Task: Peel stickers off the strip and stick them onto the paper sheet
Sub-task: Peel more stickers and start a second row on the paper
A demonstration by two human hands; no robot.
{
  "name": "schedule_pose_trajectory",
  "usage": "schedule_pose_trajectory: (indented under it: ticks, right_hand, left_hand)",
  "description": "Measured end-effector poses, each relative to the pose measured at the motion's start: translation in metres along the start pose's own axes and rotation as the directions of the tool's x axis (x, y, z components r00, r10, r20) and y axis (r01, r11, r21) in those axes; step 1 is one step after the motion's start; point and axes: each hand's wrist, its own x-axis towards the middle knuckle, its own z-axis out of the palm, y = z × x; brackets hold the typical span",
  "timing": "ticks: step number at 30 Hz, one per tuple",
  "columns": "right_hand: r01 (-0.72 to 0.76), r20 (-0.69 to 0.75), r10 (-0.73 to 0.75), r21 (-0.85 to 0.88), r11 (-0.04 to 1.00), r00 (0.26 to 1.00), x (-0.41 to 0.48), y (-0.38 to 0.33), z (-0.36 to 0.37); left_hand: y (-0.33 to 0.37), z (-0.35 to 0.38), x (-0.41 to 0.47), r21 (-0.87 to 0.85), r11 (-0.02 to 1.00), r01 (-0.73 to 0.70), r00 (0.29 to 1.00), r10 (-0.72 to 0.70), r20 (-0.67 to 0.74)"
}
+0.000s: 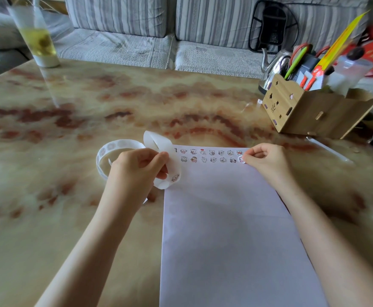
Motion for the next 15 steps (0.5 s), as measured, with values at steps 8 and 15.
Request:
schedule_pose_trajectory:
  ticks: [8,15]
  right_hand:
    - [0.019,-0.016,-0.02,-0.031,0.999,1.0,0.0004,0.0013,0.0014]
    - [0.033,-0.004,-0.033,-0.04,0.999,0.999,0.0004,0.0034,0.0006]
  left_hand:
    - [0.0011,-0.0005,-0.0007,-0.005,1.0,-0.002,1.0,0.002,-0.002]
    - [0.0017,-0.0007,-0.001,-0.018,1.0,0.005,1.0,-0.006,-0.004]
